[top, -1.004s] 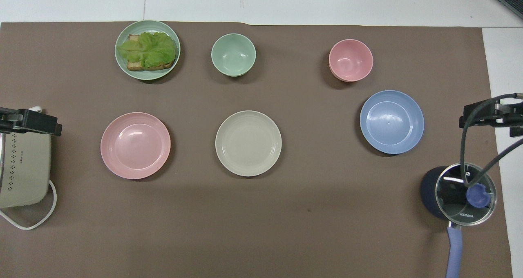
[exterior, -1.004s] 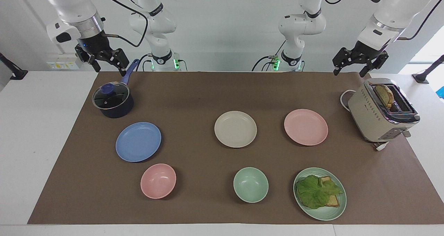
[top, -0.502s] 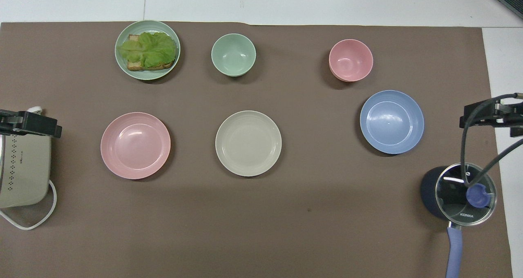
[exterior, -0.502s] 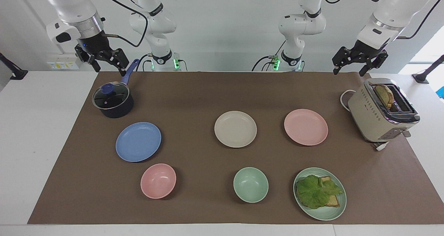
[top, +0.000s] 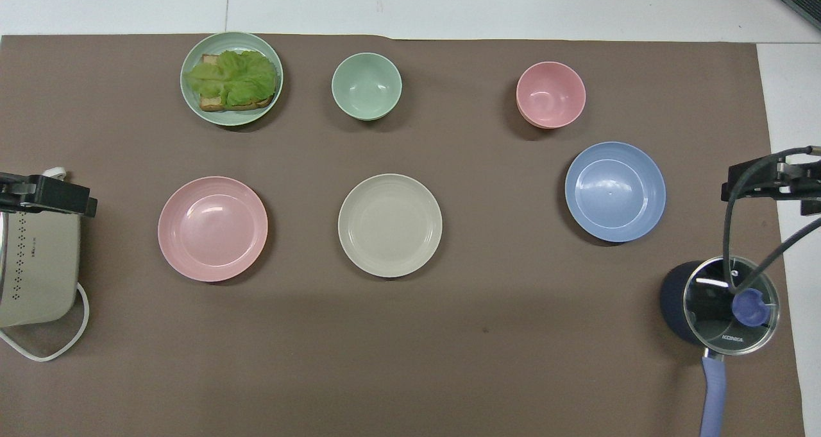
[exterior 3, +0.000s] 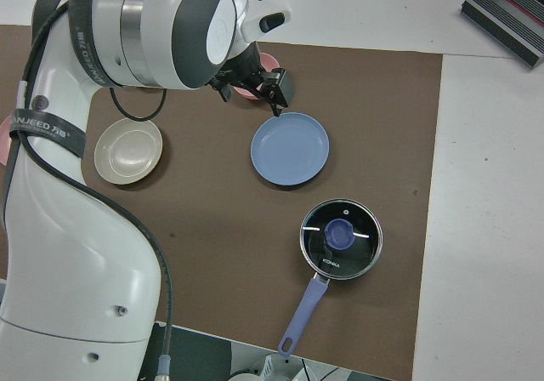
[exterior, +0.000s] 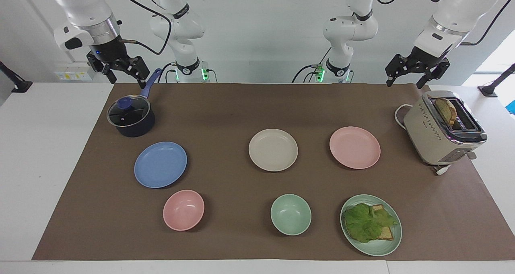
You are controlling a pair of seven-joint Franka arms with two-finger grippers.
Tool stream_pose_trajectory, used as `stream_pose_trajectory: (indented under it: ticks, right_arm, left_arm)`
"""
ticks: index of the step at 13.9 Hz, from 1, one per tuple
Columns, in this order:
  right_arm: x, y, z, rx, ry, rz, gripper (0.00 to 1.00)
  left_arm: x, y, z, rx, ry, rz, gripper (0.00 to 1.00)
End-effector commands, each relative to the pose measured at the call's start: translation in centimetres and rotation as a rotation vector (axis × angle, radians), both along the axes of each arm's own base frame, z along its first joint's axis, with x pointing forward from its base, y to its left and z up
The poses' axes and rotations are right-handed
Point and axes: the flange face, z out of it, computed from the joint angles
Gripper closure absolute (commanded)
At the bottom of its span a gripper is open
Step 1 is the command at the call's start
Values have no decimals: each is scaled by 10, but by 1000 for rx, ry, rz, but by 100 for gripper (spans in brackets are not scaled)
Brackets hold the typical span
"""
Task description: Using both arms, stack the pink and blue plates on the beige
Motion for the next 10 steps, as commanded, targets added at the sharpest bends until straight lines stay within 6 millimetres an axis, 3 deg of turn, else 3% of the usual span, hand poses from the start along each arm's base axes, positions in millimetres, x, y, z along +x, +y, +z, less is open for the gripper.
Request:
stream_pose_trajectory:
  ticks: [1,8,10]
  right_arm:
    - [-6,-2,2,24,0,19,0]
    - [-6,-2,2,24,0,19,0]
    - [-6,-2,2,24,0,19,0]
  left_arm:
    - [-9,-1,0,-11,1,-4,0]
    - [-9,-1,-2,-11,1,-5,0]
    - [-8,-1,-13,-10,16,-4,0]
